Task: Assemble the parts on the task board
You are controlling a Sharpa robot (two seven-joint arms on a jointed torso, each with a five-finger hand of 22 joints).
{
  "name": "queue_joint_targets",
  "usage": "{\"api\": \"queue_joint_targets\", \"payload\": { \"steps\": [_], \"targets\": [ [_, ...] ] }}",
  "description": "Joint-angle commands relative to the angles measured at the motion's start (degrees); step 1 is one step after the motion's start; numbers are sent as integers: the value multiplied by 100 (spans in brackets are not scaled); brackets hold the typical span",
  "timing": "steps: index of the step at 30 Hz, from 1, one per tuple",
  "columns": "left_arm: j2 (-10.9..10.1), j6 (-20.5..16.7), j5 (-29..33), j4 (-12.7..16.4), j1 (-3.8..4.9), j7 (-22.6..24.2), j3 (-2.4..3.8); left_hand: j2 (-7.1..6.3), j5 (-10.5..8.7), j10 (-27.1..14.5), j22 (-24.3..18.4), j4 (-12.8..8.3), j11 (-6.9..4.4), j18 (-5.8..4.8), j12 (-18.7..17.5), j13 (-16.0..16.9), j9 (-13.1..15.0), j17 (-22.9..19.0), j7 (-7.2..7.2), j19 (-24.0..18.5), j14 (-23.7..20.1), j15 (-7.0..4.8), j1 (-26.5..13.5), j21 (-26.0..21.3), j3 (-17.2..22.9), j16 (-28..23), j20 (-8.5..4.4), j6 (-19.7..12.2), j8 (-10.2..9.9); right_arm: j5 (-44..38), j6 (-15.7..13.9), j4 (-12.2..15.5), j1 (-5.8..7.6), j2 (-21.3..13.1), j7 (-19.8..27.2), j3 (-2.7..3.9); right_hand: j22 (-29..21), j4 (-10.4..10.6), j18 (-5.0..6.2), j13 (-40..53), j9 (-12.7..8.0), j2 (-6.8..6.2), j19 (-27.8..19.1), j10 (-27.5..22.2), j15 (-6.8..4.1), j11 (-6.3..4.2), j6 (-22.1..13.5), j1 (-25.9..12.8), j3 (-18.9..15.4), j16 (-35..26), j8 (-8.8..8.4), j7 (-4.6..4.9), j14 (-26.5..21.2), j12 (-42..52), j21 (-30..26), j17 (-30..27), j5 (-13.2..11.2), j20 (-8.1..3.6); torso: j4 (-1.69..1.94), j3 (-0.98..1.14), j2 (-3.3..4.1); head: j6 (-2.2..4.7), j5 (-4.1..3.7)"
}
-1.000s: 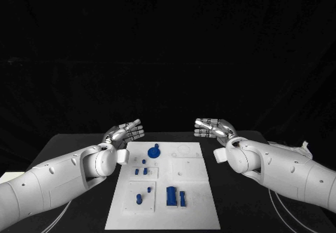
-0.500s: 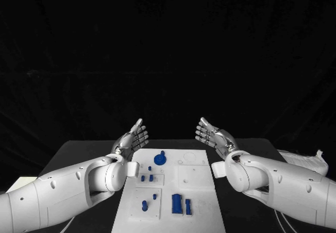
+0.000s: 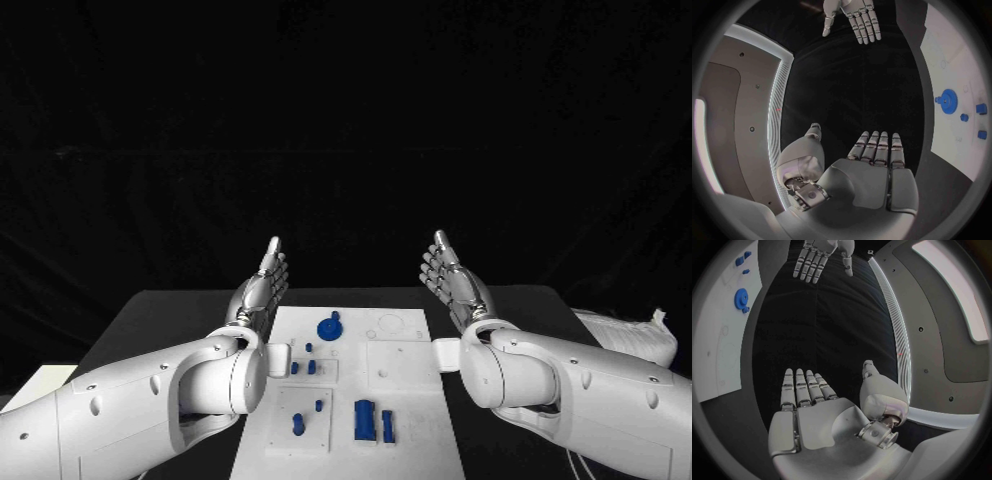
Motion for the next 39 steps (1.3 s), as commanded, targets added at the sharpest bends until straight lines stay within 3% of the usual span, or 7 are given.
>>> {"api": "queue_joint_targets", "payload": {
  "steps": [1, 18, 19, 21, 24, 28, 39],
  "targets": [
    [3, -293, -209, 17, 1, 202, 7, 1, -37, -487, -179, -2, -34, -132, -33, -7, -9, -13, -18, -394, -462, -18, -655, -35, -106, -62, -157, -481, -39, 105, -220, 11, 4, 0, 188, 2, -8, 39, -205, -8, -14, -1, -510, -501, -6, -22, -445, -650, -2, -22, -40, -32, -537, -37, -20, -15, -51, -98, 0, 0, 0, 0, 0],
    [3, -293, -209, 17, 1, 202, 7, 1, -37, -979, -179, -2, -34, -132, -33, -7, -9, -13, -18, -772, -925, -18, -1324, -35, -106, -62, -157, -967, -39, 105, -220, 11, 4, 0, 188, 2, -8, 39, -205, -8, -14, -1, -1031, -1002, -6, -22, -888, -1307, -2, -22, -40, -32, -1084, -37, -20, -15, -51, -98, 0, 0, 0, 0, 0],
    [3, -293, -209, 17, 1, 202, 7, 1, -37, -1006, -179, -2, -34, -132, -33, -7, -9, -13, -18, -1178, -944, -18, -1341, -35, -106, -62, -157, -976, -39, 105, -220, 11, 4, 0, 188, 2, -8, 39, -205, -8, -14, -1, -1104, -1080, -6, -22, -1353, -1403, -2, -22, -40, -32, -1170, -37, -20, -15, -51, -98, 0, 0, 0, 0, 0],
    [3, -293, -209, 17, 1, 202, 7, 1, -37, -1031, -179, -2, -34, -132, -33, -7, -9, -13, -18, -1178, -973, -18, -1386, -35, -106, -62, -157, -1014, -39, 105, -220, 11, 4, 0, 188, 2, -8, 39, -205, -8, -14, -1, -1559, -1523, -6, -22, -1353, -1987, -2, -22, -40, -32, -1641, -37, -20, -15, -51, -98, 0, 0, 0, 0, 0],
    [3, -293, -209, 17, 1, 202, 7, 1, -37, -1084, -179, -2, -34, -132, -33, -7, -9, -13, -18, -1178, -1403, -18, -1460, -35, -106, -62, -157, -1459, -39, 105, -220, 11, 4, 0, 188, 2, -8, 39, -205, -8, -14, -1, -1559, -1523, -6, -22, -1353, -1987, -2, -22, -40, -32, -1641, -37, -20, -15, -51, -98, 0, 0, 0, 0, 0],
    [3, -293, -209, 17, 1, 202, 7, 1, -37, -1486, -179, -2, -34, -132, -33, -7, -9, -13, -18, -1178, -1403, -18, -1992, -35, -106, -62, -157, -1459, -39, 105, -220, 11, 4, 0, 188, 2, -8, 39, -205, -8, -14, -1, -1559, -1523, -6, -22, -1353, -1987, -2, -22, -40, -32, -1641, -37, -20, -15, -51, -98, 0, 0, 0, 0, 0],
    [3, -293, -209, 17, 1, 202, 7, 1, -37, -1486, -179, -2, -34, -132, -33, -7, -9, -13, -18, -1178, -1403, -18, -1992, -35, -106, -62, -157, -1459, -39, 105, -220, 11, 4, 0, 188, 2, -8, 39, -205, -8, -14, -1, -1559, -1523, -6, -22, -1353, -1987, -2, -22, -40, -32, -1641, -37, -20, -15, -51, -98, 0, 0, 0, 0, 0]
  ]
}}
